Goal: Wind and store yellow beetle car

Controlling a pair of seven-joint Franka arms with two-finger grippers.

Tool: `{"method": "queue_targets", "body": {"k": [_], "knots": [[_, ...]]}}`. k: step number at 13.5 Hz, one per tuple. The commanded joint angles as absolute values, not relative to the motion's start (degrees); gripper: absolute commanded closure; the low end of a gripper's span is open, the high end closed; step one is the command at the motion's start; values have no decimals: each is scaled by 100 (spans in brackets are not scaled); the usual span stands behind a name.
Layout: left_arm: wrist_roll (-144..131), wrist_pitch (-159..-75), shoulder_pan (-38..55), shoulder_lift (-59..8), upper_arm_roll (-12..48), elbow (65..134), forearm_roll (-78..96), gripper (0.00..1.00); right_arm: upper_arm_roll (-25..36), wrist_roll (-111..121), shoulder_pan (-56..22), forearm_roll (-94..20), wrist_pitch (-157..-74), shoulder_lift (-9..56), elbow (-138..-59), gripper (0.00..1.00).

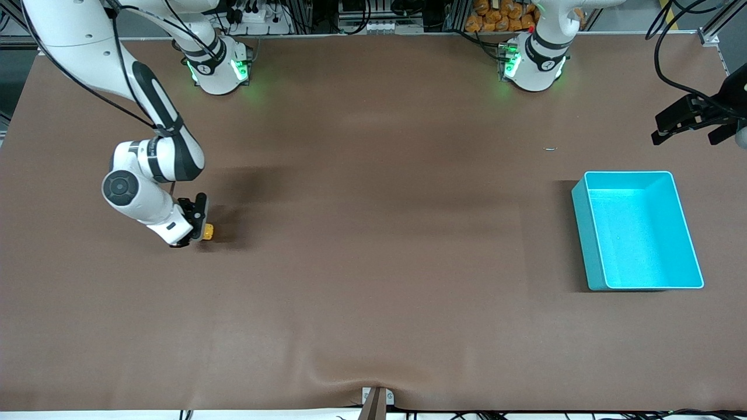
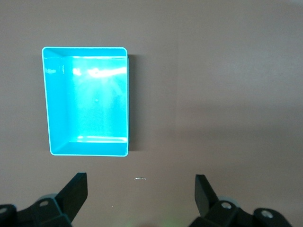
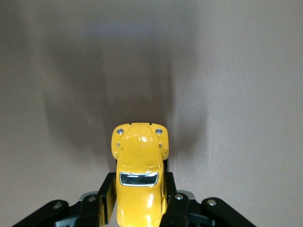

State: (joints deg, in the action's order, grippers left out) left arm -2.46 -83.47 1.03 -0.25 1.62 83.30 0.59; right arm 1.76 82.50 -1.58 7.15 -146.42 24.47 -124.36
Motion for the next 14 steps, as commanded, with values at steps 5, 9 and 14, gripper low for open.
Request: {"method": "queue_targets", "body": {"k": [5, 9, 14], "knots": [[-352, -8130, 106, 44, 290, 8358, -9, 0, 132, 8612, 386, 853, -15170, 3014, -12296, 70], [-352, -8130, 97, 70, 246, 8350, -35, 0, 132, 8631, 545, 853, -15231, 3094, -12278, 68], [-343, -8130, 97, 97, 237, 8323, -61, 0, 97, 8744, 895, 818, -14899, 3024, -11901, 0]]}}
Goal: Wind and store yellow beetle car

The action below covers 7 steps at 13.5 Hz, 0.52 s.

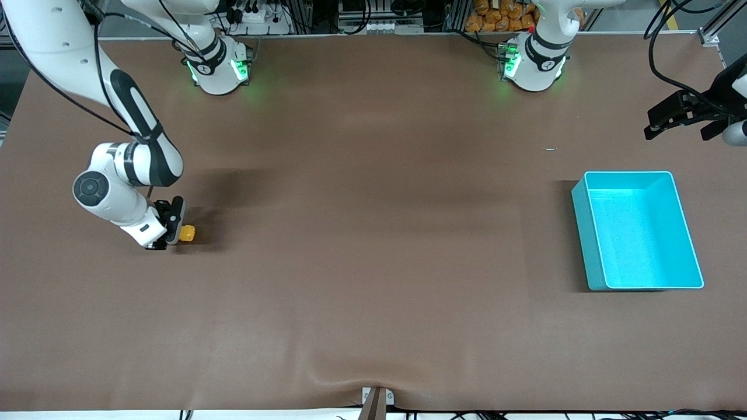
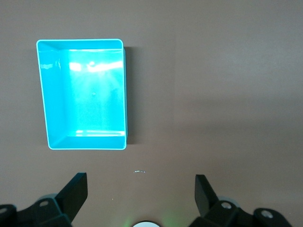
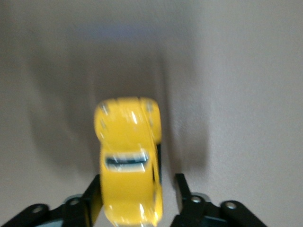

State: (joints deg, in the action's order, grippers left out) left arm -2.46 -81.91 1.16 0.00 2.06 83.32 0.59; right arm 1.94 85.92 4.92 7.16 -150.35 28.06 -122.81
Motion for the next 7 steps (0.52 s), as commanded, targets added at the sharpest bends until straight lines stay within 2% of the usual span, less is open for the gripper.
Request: {"method": "queue_targets", "body": {"k": [1, 7], "knots": [[-343, -8130, 97, 97, 237, 8323, -62, 0, 88, 8815, 1018, 791, -14628, 3023, -11735, 0], [-343, -8130, 105, 88, 264, 8341, -62, 0, -184, 8859, 1458, 765, -14484, 3023, -11663, 0]]}}
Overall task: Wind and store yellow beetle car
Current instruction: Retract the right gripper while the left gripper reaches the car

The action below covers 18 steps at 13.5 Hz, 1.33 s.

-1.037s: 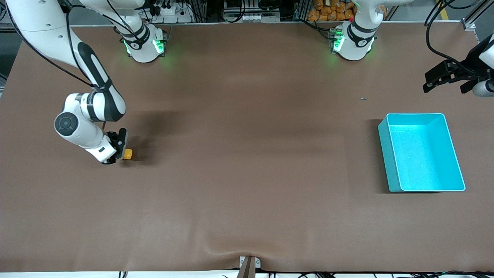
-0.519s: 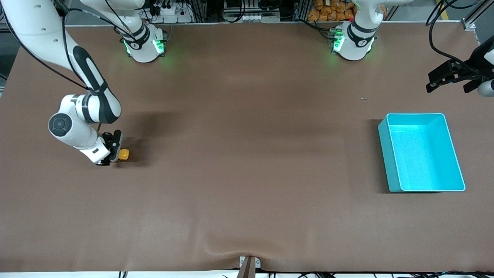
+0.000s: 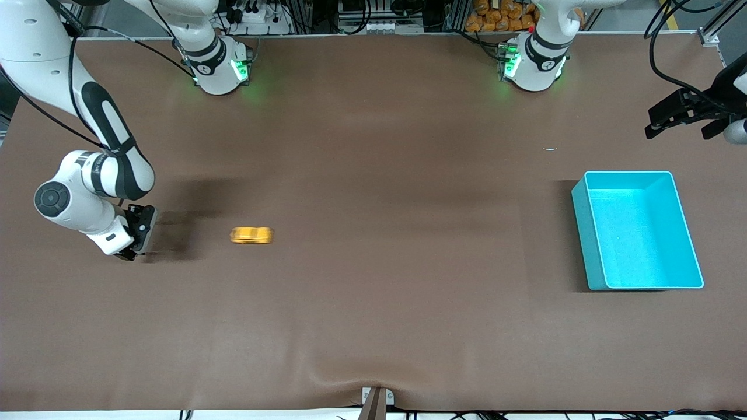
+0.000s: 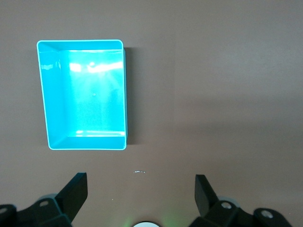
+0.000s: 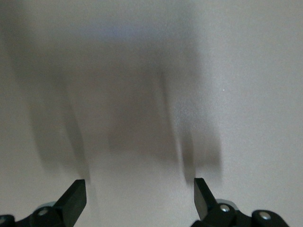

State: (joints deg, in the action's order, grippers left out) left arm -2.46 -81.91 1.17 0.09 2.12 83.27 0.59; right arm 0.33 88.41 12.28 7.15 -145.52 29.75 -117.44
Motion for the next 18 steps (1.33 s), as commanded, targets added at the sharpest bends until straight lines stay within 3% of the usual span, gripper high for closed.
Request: {"method": "queue_targets", "body": {"k": [1, 10, 18], "knots": [[-334, -8121, 97, 97, 264, 8341, -62, 0, -185, 8868, 1468, 756, -14493, 3023, -11663, 0], [-334, -8121, 105, 79, 264, 8358, -62, 0, -510, 8851, 1811, 633, -14467, 2997, -11602, 0], [-334, -8121, 105, 79, 264, 8358, -62, 0, -510, 8851, 1802, 89, -13650, 2997, -11057, 0]]}}
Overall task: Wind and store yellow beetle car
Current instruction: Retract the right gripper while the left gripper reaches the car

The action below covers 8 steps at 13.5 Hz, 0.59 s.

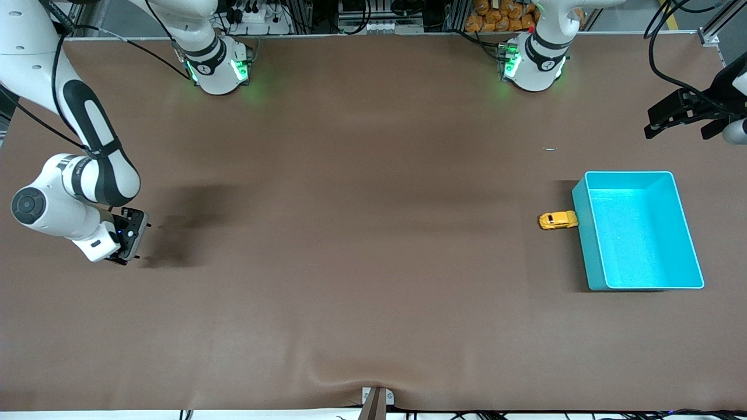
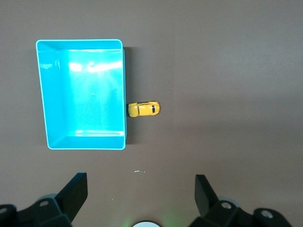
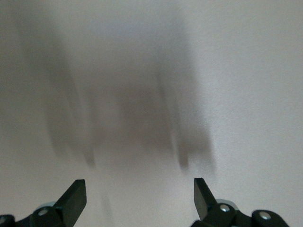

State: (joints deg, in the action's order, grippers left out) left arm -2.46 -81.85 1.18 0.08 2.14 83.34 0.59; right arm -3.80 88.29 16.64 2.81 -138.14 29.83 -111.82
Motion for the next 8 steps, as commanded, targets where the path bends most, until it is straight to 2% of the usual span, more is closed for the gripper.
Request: {"method": "queue_targets", "body": {"k": [1, 5, 8], "knots": [[-343, -8121, 105, 70, 264, 8358, -62, 0, -510, 8851, 1802, -104, -13493, 2980, -10996, 0], [-351, -8121, 97, 9, 264, 8393, -62, 0, -510, 8589, 1679, -438, -12062, 2971, -9917, 0], [-387, -8121, 97, -105, 246, 8727, -70, 0, -510, 7870, 1548, -554, -11366, 2761, -9248, 0]]}}
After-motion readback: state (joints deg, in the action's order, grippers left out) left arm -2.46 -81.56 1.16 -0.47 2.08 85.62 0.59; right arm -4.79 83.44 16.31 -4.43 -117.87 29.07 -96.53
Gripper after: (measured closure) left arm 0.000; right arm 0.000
